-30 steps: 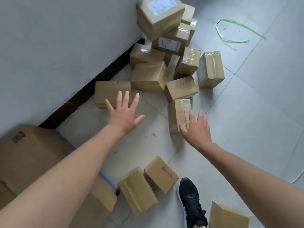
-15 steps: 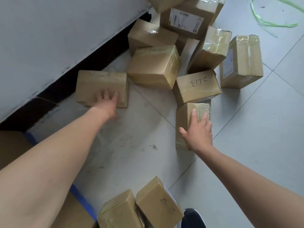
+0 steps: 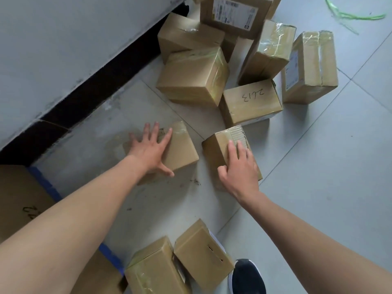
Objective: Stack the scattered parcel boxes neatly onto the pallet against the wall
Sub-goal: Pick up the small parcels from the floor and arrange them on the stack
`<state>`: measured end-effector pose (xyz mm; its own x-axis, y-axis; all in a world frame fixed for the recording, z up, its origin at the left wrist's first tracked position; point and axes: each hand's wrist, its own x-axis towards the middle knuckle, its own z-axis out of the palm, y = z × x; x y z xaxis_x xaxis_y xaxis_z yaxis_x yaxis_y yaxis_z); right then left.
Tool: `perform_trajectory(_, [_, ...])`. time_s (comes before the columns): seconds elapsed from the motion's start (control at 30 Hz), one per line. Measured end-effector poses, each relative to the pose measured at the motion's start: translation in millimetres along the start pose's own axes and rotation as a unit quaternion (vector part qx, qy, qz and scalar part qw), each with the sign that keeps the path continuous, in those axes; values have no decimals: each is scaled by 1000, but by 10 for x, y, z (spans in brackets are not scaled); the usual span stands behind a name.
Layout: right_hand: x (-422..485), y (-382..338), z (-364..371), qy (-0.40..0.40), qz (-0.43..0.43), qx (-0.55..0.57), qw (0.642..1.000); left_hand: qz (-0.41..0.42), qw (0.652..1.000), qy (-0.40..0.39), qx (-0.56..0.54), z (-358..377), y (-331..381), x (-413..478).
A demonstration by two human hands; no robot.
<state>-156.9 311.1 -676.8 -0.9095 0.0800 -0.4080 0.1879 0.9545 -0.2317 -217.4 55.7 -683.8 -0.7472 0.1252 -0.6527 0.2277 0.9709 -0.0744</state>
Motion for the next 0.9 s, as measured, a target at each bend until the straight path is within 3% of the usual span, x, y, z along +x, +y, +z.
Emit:
perform_trajectory(0.1, [58,134,15,-33,24,-1,999,14,1000,3,-7,130,146,-16])
perform_trajectory(0.23, [19,95,19,-32,4,-27,999,-49,996,58,-45,280,326,-168])
perform_trajectory(0.43, [-469,-290,-200,-5,0,41,999,-164,963,55,-205,194,179,-832])
perform_trajectory(0.6, [-1082,-1071,-464,17,-43,148,988,-238,923,57,-298,-134,-558,-1787])
perform_trajectory(0.9, [-2112,-3416,-473,-105,-155,332,925,-391,856,95,-325,-167,-2577,-3643])
